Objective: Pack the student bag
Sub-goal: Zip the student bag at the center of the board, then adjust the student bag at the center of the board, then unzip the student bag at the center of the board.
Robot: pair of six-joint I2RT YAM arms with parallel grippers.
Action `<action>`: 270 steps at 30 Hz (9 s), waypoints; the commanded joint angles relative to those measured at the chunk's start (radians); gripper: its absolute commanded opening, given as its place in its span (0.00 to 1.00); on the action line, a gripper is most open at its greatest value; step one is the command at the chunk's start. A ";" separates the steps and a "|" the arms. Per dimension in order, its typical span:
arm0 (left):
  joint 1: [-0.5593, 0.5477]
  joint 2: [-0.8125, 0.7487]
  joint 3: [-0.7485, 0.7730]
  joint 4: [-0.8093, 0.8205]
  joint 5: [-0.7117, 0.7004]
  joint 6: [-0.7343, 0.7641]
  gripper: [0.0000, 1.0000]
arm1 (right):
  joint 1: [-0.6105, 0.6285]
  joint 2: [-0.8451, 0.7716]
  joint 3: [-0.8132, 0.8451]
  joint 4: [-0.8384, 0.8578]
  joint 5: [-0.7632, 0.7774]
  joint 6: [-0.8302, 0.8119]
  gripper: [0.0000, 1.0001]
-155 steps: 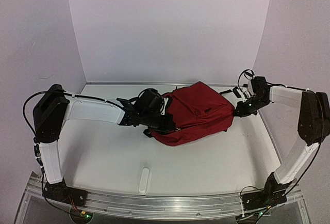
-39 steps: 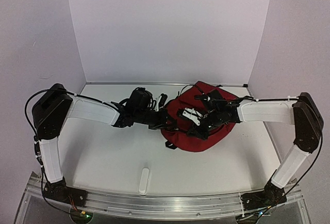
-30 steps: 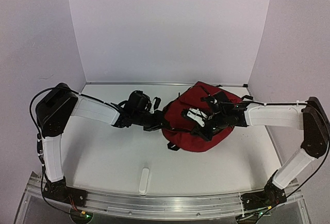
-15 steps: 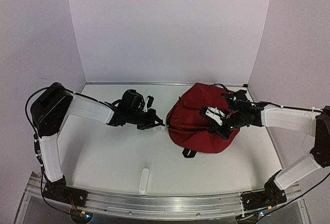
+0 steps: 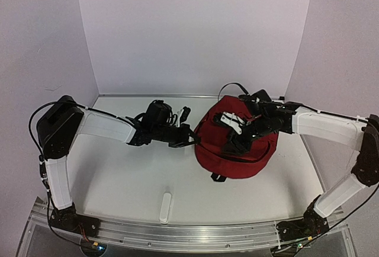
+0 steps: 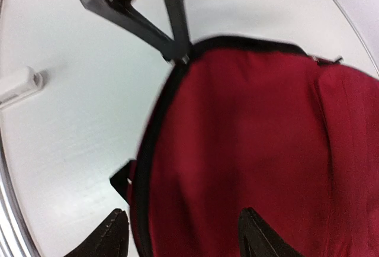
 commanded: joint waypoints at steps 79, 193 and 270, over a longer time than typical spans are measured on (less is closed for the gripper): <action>0.099 0.107 0.104 0.076 0.127 -0.058 0.00 | 0.190 0.294 0.108 0.175 0.313 0.232 0.00; 0.222 -0.137 0.045 -0.246 -0.121 0.157 0.70 | -0.250 0.007 0.243 -0.328 -0.183 0.122 0.77; -0.034 -0.077 -0.229 0.246 -0.006 -0.107 0.00 | -0.144 0.423 0.632 -0.257 0.013 0.247 0.00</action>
